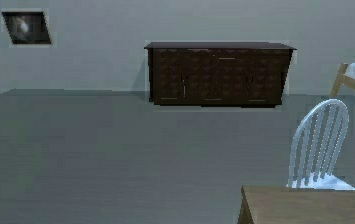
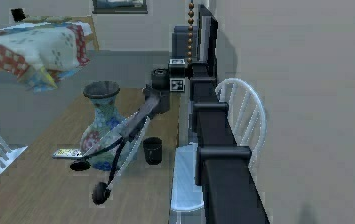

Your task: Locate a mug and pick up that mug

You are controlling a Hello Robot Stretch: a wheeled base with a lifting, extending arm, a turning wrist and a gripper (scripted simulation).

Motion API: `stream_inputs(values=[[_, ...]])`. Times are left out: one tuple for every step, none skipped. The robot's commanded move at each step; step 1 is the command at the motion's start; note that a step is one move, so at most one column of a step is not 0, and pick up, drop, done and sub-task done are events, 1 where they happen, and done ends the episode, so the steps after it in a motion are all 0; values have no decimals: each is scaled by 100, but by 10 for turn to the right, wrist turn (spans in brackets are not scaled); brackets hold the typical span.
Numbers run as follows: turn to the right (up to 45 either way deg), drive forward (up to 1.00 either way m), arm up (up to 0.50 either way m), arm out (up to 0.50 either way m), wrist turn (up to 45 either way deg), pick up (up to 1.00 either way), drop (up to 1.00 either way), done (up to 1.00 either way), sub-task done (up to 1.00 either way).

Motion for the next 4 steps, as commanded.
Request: stream_inputs(values=[[0, 0, 0, 0, 450, 0, 0, 0, 0], [0, 0, 0, 0, 450, 0, 0, 0, 0], [0, 0, 0, 0, 210, 0, 0, 0, 0], [0, 0, -30, 0, 0, 0, 0, 0, 0]])
